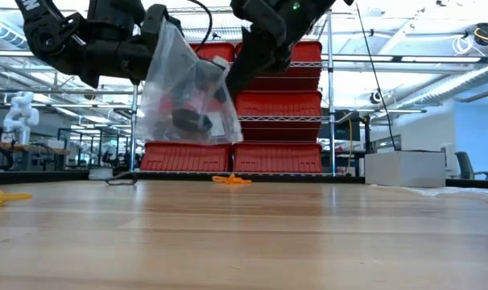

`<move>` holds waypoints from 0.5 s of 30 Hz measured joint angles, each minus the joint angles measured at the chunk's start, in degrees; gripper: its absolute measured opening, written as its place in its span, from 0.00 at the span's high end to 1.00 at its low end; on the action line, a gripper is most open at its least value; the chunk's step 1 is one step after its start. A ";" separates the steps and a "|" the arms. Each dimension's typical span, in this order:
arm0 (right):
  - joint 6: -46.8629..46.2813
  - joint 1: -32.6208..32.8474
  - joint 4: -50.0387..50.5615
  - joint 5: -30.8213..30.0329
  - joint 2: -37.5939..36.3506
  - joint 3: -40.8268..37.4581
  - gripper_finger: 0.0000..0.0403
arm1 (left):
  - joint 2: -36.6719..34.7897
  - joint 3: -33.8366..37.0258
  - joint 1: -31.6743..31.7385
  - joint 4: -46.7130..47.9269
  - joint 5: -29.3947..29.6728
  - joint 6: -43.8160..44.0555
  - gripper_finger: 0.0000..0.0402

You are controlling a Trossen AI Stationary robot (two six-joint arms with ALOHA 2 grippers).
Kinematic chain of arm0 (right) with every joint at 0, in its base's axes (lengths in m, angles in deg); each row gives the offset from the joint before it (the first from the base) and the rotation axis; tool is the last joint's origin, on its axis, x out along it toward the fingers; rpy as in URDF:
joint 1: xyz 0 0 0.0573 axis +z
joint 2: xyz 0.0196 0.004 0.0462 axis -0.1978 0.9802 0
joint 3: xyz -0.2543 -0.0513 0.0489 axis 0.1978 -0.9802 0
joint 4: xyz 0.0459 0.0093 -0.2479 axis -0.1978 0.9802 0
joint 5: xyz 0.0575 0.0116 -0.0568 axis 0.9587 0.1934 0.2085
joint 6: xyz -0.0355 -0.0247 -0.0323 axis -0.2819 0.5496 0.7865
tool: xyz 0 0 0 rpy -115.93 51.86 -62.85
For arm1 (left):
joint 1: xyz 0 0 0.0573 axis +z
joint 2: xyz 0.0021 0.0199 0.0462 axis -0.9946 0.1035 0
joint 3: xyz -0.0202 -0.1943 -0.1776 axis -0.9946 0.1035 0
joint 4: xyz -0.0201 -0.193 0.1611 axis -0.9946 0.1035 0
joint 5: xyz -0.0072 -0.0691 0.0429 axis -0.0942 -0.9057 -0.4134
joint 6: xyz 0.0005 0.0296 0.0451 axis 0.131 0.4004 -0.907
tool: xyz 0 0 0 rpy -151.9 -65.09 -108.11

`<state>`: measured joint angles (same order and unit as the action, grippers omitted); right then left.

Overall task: Sort rubber bands
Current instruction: Put the left black rubber band on the zip bag, then put the black rubber band on the zip bag

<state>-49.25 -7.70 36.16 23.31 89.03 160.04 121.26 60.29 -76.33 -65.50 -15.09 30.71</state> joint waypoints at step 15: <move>-0.09 2.46 4.63 -0.90 -10.12 0.02 0.56 | -2.05 0.00 -0.21 -0.10 -1.77 -5.25 1.00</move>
<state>-49.34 -5.23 40.78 22.41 78.91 160.06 119.21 60.29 -76.54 -65.60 -16.87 25.46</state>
